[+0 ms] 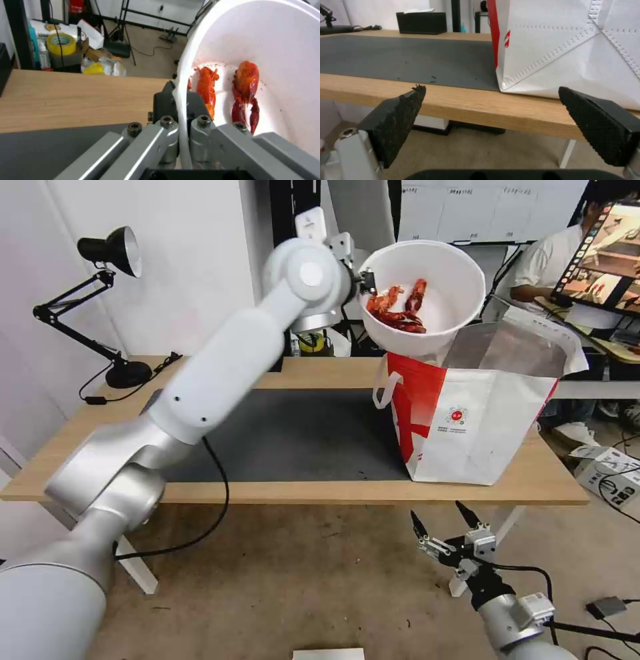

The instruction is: Pick up the trash from the table and place it into the takeout bag.

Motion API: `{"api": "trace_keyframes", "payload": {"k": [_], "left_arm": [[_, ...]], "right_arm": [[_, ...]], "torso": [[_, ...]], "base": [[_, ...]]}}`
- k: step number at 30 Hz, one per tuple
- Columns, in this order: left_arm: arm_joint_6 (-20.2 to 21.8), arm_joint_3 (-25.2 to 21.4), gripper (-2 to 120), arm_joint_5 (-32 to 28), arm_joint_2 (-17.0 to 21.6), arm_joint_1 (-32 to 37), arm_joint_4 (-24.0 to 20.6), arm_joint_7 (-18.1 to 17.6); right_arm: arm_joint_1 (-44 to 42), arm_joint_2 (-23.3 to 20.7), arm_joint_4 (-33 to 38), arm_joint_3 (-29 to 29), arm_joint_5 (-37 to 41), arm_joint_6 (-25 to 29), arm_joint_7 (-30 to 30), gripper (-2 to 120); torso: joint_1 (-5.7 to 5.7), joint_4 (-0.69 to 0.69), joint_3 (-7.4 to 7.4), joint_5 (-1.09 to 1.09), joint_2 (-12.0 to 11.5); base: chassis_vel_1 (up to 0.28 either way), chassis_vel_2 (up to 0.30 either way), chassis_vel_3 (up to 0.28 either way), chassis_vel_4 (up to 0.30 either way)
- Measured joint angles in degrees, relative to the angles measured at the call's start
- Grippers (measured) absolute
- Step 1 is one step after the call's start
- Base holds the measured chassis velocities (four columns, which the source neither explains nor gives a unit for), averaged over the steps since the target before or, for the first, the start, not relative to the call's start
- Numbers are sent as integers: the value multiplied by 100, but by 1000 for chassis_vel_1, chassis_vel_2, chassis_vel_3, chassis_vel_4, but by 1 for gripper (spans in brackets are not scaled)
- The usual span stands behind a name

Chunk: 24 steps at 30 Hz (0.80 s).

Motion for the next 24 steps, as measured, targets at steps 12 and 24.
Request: {"api": "trace_keyframes", "payload": {"k": [12,24], "left_arm": [[-443,136,0,577,-641,20,570,-61],[-614,114,0,678,-771,-52,757,22]], "right_arm": [[0,0,0,0,0,0,0,100],[0,0,0,0,0,0,0,100]], "torso": [[0,-2,0,0,0],[0,0,0,0,0]], "base": [[0,0,0,0],[0,0,0,0]]}}
